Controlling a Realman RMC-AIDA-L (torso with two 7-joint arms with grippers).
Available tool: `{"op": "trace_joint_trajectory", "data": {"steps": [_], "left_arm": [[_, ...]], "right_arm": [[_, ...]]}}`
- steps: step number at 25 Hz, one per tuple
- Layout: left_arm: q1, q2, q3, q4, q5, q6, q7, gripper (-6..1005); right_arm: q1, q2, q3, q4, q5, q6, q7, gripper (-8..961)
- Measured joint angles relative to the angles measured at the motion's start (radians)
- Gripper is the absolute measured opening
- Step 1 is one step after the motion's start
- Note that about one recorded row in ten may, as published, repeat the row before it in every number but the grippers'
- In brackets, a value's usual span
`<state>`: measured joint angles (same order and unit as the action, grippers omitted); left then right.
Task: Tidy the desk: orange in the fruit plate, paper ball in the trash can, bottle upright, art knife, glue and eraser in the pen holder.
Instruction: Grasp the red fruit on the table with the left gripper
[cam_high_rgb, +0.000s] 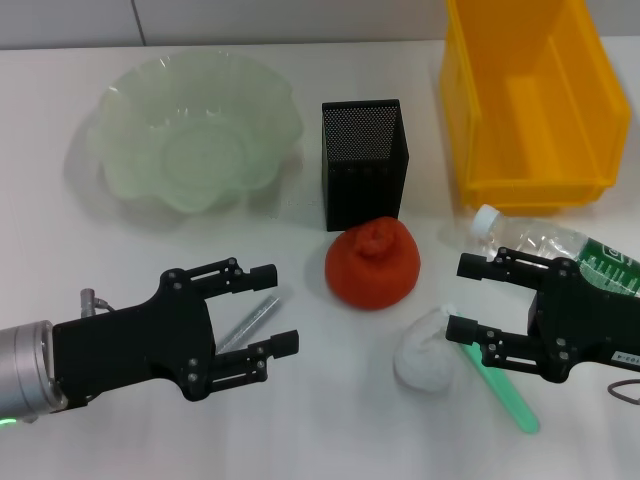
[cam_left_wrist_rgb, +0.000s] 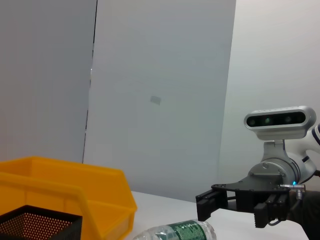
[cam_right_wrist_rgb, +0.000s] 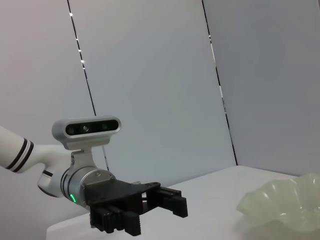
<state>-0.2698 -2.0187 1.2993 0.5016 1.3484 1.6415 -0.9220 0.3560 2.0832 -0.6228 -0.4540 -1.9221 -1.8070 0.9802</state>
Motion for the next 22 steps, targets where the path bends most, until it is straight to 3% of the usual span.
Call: {"op": "trace_joint_trajectory", "data": {"steps": [14,21,22], "left_arm": [[0.004,0.001,0.0,-0.003,0.0,0.003,0.001,687],[-0.008,-0.012,-0.002,0.001,-0.001,-0.003,0.025,687],[-0.035,-0.03,-0.01,0.001,0.0,-0.032,0.028,687]], "right_arm": [[0.012,0.002,0.0,0.001,0.002,0.003,-0.001,725],[-0.023,0.0,0.0,0.032,0.08,-0.002,-0.082,725],[-0.042,0.0,0.0,0.042,0.106,-0.003,-0.108,725]]}}
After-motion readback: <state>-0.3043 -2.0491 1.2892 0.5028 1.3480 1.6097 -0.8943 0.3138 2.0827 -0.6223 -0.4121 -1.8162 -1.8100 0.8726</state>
